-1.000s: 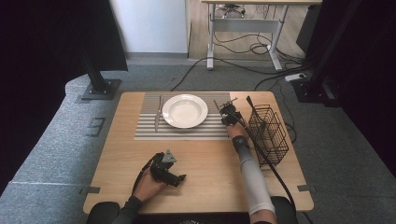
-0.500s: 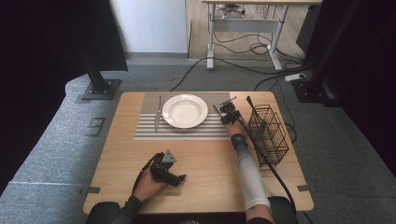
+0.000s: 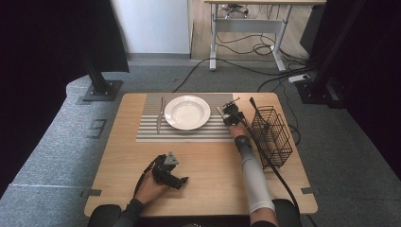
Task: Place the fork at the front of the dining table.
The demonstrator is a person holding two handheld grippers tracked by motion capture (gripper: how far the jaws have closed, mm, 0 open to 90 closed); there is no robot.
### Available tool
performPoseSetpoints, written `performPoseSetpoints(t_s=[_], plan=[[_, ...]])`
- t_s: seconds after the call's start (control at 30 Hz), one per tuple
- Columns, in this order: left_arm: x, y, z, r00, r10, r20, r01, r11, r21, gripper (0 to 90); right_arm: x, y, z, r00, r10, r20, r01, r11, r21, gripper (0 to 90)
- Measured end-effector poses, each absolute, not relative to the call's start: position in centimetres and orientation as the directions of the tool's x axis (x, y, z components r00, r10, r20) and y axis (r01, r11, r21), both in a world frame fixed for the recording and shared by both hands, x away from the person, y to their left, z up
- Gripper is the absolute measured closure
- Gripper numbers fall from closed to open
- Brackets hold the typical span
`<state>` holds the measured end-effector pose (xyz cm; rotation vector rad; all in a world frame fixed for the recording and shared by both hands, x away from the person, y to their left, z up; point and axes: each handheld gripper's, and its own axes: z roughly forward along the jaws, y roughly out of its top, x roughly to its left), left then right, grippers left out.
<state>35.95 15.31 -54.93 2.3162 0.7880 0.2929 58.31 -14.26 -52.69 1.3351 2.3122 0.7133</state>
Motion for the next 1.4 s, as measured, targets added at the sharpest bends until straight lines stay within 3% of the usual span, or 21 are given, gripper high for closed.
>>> performPoseSetpoints(t_s=[0.3,0.47,0.77,1.1,1.27,1.4], plan=[[36.0,15.3,-54.9,0.792,0.610,-0.003,0.461,-0.595,0.658,0.0,56.4,-14.6,-51.3,-0.494,0.865,-0.086,0.669,0.442,0.597,58.9],[36.0,15.3,-54.9,0.792,0.611,-0.003,0.462,-0.595,0.658,0.0,54.4,-15.4,-50.6,-0.482,0.875,-0.038,0.680,0.400,0.615,52.7],[36.0,15.3,-54.9,0.792,0.610,-0.002,0.462,-0.597,0.656,0.0,51.3,-16.0,-50.1,-0.450,0.892,-0.039,0.689,0.374,0.621,52.1],[36.0,15.3,-54.9,0.792,0.611,-0.002,0.462,-0.597,0.656,0.0,50.1,-15.7,-50.7,-0.487,0.873,0.004,0.692,0.384,0.611,64.8],[36.0,15.3,-54.9,0.792,0.611,-0.002,0.462,-0.597,0.656,0.0,50.0,-14.7,-50.9,-0.513,0.858,0.003,0.677,0.402,0.616,63.0],[36.0,15.2,-54.9,0.791,0.611,-0.003,0.463,-0.595,0.657,0.0,49.8,-14.9,-50.5,-0.496,0.868,-0.007,0.667,0.387,0.636,55.4]])
